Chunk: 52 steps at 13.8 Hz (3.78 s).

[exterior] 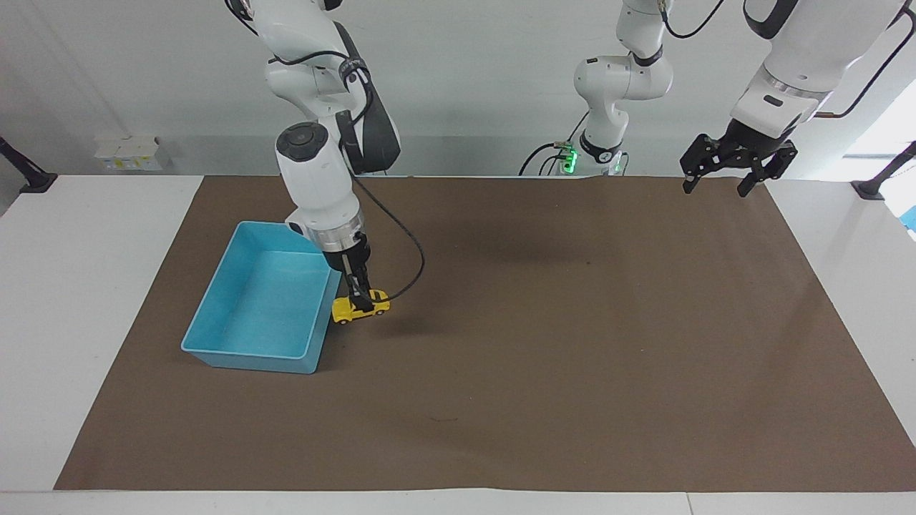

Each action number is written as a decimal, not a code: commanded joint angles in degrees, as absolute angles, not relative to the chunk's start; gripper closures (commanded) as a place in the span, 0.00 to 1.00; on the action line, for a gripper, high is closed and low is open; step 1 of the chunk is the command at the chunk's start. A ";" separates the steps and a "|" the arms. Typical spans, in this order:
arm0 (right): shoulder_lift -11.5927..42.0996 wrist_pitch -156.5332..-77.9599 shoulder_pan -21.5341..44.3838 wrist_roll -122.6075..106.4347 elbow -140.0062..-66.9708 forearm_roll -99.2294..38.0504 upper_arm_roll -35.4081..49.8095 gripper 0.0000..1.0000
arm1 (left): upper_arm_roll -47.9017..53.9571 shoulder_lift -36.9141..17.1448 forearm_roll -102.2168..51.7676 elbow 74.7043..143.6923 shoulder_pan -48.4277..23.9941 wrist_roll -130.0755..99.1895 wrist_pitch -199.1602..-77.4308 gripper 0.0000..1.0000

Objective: Wind up and store yellow beetle car
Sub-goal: 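Grasp the yellow car with the right gripper and lift it, then carry the held car with the right gripper into the blue box, then lower the car onto the box floor and open the right gripper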

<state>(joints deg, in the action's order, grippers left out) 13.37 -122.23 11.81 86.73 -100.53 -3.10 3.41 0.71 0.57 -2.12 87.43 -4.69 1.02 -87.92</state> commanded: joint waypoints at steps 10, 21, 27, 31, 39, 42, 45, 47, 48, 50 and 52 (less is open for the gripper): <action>4.58 -107.67 10.11 54.79 -101.34 -3.43 4.13 1.00 | 1.14 1.85 -1.32 88.77 -3.96 1.58 -87.89 0.00; 4.31 -103.80 -2.36 17.16 -102.48 -3.78 3.78 1.00 | 1.14 1.85 -1.41 88.77 -3.96 1.49 -87.89 0.00; 2.20 -102.74 -6.50 3.27 -105.73 -3.69 3.69 1.00 | 1.14 1.85 -1.41 88.77 -3.96 1.49 -87.89 0.00; 1.14 -105.55 -7.82 0.09 -110.21 -3.69 3.60 1.00 | 1.14 1.85 -1.41 88.68 -3.96 1.50 -87.89 0.00; 2.02 -119.50 -8.26 -0.09 -121.36 -3.78 3.69 1.00 | 1.14 1.85 -1.41 88.77 -3.96 1.49 -87.80 0.00; 2.02 -125.49 -8.44 -1.49 -126.28 -4.22 3.78 1.00 | 1.14 1.85 -1.32 88.77 -3.96 1.50 -87.80 0.00; 2.72 -130.42 -8.53 -3.95 -128.93 -5.36 3.69 1.00 | 1.14 1.85 -1.41 88.77 -3.96 1.49 -87.89 0.00; 3.77 -131.30 -8.61 -4.04 -128.94 -5.80 3.69 1.00 | 1.14 1.85 -1.41 88.77 -3.96 1.50 -87.89 0.00; 4.65 -132.09 -8.70 -4.04 -129.02 -5.89 3.69 1.00 | 1.14 1.85 -1.32 88.77 -3.96 1.49 -87.89 0.00; 5.36 -133.06 -9.05 -4.04 -129.29 -5.89 3.69 1.00 | 1.14 1.85 -1.41 88.77 -3.96 1.50 -87.89 0.00; 5.54 -132.63 -9.05 -3.60 -128.94 -5.89 3.78 0.22 | 1.14 1.85 -1.32 88.77 -3.96 1.50 -87.89 0.00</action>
<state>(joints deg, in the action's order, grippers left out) 5.72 -131.83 -8.09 -1.62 -128.71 -4.16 3.18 0.71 0.57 -2.12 87.43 -4.69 1.02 -87.92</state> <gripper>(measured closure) 0.559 0.000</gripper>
